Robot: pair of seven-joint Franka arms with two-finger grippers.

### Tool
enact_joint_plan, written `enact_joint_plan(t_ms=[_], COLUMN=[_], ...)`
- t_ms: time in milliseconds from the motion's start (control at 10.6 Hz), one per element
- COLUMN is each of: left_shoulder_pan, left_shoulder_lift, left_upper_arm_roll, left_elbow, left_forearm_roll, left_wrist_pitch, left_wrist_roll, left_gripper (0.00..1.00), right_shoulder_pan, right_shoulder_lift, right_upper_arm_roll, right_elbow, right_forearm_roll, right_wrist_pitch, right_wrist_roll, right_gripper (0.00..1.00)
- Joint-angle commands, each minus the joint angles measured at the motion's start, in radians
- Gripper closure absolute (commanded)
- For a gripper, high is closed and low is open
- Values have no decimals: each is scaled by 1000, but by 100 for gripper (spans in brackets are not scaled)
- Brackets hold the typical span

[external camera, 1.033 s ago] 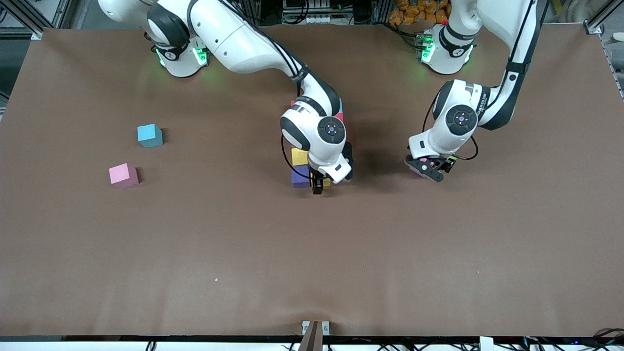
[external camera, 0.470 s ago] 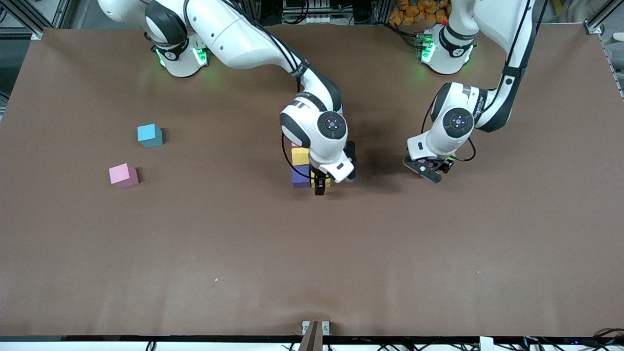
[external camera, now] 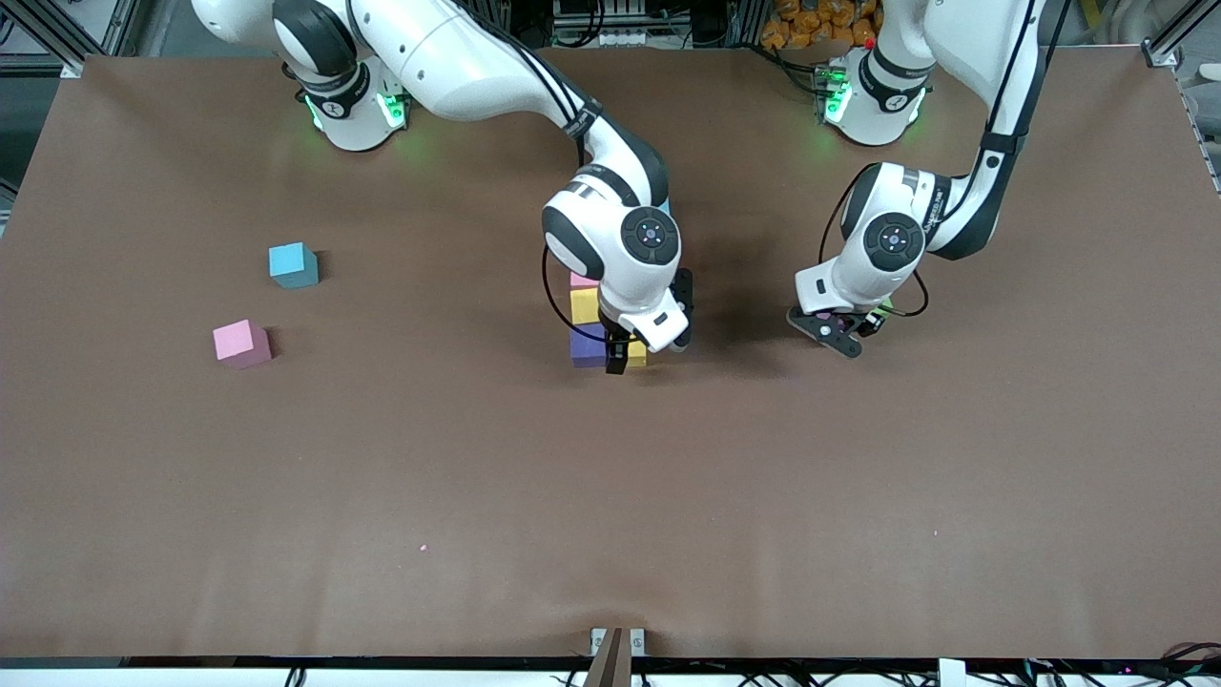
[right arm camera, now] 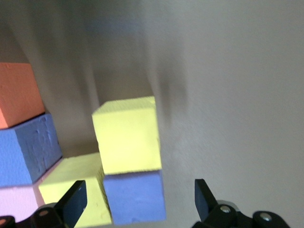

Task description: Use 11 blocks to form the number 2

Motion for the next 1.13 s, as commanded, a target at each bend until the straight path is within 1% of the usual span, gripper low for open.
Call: enact_joint_plan(t_ms=[0,282,470,657,751,1033], left_shoulder_pan=[-2,-25,-34,-39,-39,-54], left_shoulder_lift=[0,10,57,123,147,195], left_upper_arm_roll=[-1,-9,-58,-102,-119,-130], left_elbow=[8,83,175,291,328,402], left_forearm_roll=[22,24,24,29,29,29], left_wrist_pitch=[9,1,-19,-65,-67,-67], left_wrist_roll=[-6,14,13,16,37,182], left_gripper=[52,53,54,54,54,54], right_shoulder_pan=[-70,-173,-235,-311,-342,-475], right_shoulder_lift=[-61,-124,-162,-198,-207,-230], right_upper_arm_roll=[6,4,3,4,3,4], right_elbow=[-12,-12,-12,-11,-11,-12], right_forearm_roll=[43,44,38,39,38,47], right_wrist_pitch=[-63,-122,-131,-132,-131,-126], right_wrist_roll=[2,2,4,5,36,158], right_gripper=[0,0,0,0,0,0])
